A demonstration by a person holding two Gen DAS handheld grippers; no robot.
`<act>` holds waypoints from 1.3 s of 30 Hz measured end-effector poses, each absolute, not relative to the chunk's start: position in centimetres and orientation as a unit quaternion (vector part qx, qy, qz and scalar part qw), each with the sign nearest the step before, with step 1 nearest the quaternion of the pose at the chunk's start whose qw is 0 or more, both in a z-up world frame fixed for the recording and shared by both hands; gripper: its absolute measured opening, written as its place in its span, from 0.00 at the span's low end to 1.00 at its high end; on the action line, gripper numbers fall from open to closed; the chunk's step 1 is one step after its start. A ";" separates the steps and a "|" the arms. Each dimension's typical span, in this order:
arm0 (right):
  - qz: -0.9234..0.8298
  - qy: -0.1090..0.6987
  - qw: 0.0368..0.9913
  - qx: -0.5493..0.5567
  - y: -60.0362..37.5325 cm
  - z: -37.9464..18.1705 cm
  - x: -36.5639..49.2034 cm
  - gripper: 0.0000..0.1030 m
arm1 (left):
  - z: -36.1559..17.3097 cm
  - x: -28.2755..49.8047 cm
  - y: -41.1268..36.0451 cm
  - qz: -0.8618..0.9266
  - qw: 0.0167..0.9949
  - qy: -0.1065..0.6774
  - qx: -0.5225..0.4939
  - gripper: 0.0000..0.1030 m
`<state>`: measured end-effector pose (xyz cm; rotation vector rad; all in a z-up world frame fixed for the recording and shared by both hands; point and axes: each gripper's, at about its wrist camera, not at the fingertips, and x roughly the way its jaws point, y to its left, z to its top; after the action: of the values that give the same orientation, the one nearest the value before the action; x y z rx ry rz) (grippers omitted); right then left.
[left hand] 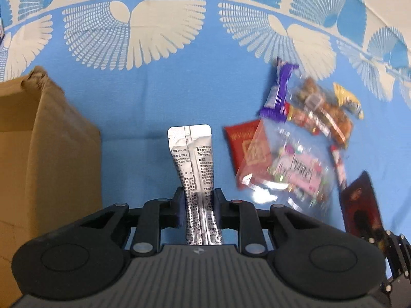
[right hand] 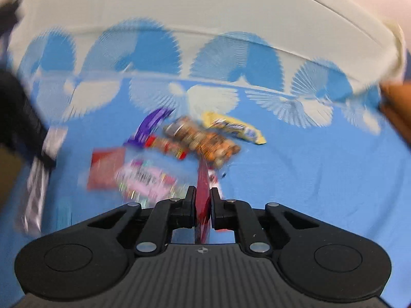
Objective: Organize snacks
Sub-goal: 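Carry the silver sachet and red coffee packet over the cardboard box with both tools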
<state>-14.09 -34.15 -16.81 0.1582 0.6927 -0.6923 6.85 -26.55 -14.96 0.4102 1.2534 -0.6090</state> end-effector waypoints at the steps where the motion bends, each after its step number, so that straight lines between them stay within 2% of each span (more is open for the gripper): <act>1: -0.328 0.345 0.877 0.067 -33.6 -17.2 -13.9 0.11 | -15.3 6.7 -26.5 -0.276 0.746 0.574 0.192 0.24; 4: -0.324 0.363 0.872 0.049 -32.5 -18.0 -13.8 0.11 | -15.5 6.2 -25.6 -0.274 0.743 0.578 0.196 0.24; 11: -0.299 0.336 0.893 -0.039 -28.4 -16.1 -14.2 0.11 | -13.3 4.5 -23.8 -0.309 0.744 0.560 0.195 0.24; 22: -0.309 0.255 0.907 0.130 -25.8 -8.2 -17.7 0.11 | -3.4 2.1 -16.2 -0.382 0.752 0.523 0.121 0.24; 29: -0.267 0.239 0.919 0.164 -19.8 -4.3 -19.8 0.11 | 1.6 -0.8 -8.1 -0.400 0.766 0.491 0.114 0.24; 39: -0.135 0.261 0.942 0.162 -7.2 0.4 -20.1 0.11 | 2.4 -2.1 6.8 -0.329 0.796 0.495 0.110 0.24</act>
<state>-20.13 -7.24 0.38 0.3306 0.5329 -0.2762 -2.09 6.84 2.39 0.2354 1.0642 -0.7069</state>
